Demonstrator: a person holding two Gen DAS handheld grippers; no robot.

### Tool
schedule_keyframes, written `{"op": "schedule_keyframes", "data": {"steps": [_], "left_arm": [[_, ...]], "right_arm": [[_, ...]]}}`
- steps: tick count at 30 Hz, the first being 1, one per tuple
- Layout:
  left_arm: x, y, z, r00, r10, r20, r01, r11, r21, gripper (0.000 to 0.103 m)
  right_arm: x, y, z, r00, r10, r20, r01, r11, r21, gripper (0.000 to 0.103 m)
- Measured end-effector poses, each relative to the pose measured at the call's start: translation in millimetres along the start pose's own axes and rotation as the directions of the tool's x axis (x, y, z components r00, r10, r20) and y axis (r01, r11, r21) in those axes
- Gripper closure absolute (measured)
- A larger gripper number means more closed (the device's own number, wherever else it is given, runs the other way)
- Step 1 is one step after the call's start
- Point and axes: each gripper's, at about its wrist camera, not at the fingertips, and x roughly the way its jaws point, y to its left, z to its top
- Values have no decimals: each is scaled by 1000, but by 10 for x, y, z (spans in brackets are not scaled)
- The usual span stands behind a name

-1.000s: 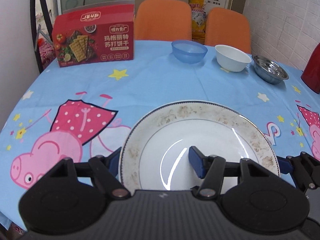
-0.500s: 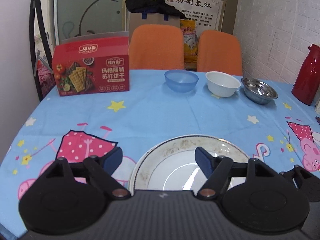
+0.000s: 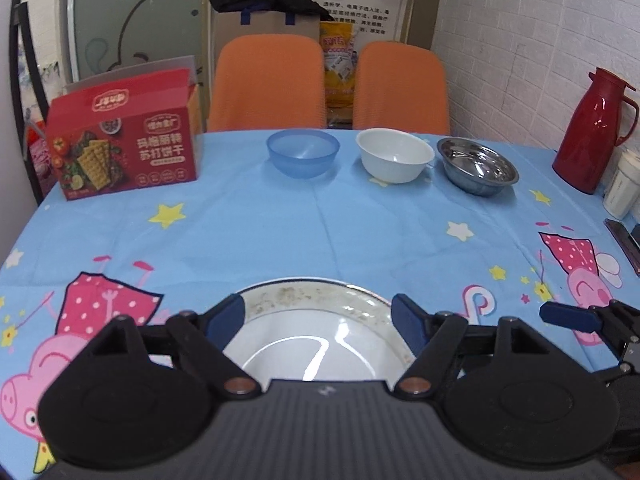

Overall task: Organize plates and bowls
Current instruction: 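Move the left gripper to the rim of the steel bowl, then close the left gripper on the steel bowl rim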

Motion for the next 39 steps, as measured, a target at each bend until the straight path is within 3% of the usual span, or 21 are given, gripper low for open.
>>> {"op": "schedule_keyframes", "data": {"steps": [7,9,13,19,24,28,35,37,39], "left_arm": [[508,-496,653,991,-128,-46,131,990,61,26],[719,-629,932,988,-145,-47,148,986,72,1],[1156,-909,1436,989,-147,11,144,980,135,2],[1916,-1229,1929,973,-227,-35,230,964,132,2],[2538,-1522,2137,970,-216,-115,236,951,199,1],[3000,-1684,2210,966,-163,-200,210,947,245,1],[3338,-1880,2160,959,-119,-256,201,925,323,2],[3370,-1937,2125,958,-120,-262,210,914,348,9],[3413,-1999,2078,948,-119,-296,228,902,366,30]], "right_arm": [[37,-920,326,991,-132,35,129,988,81,16],[102,-1185,450,986,-161,42,156,983,100,16],[286,-1602,691,978,-205,49,198,973,121,16],[721,-2080,956,977,-214,14,209,967,144,16],[1047,-2366,1117,983,-183,-15,183,968,172,16],[1403,-2514,1232,984,-169,-58,177,965,194,16],[1859,-2524,1251,978,-153,-145,176,971,161,15],[1882,-2462,1237,974,-177,-138,194,974,117,16],[1880,-2419,1223,976,-175,-130,187,978,92,16]]}}
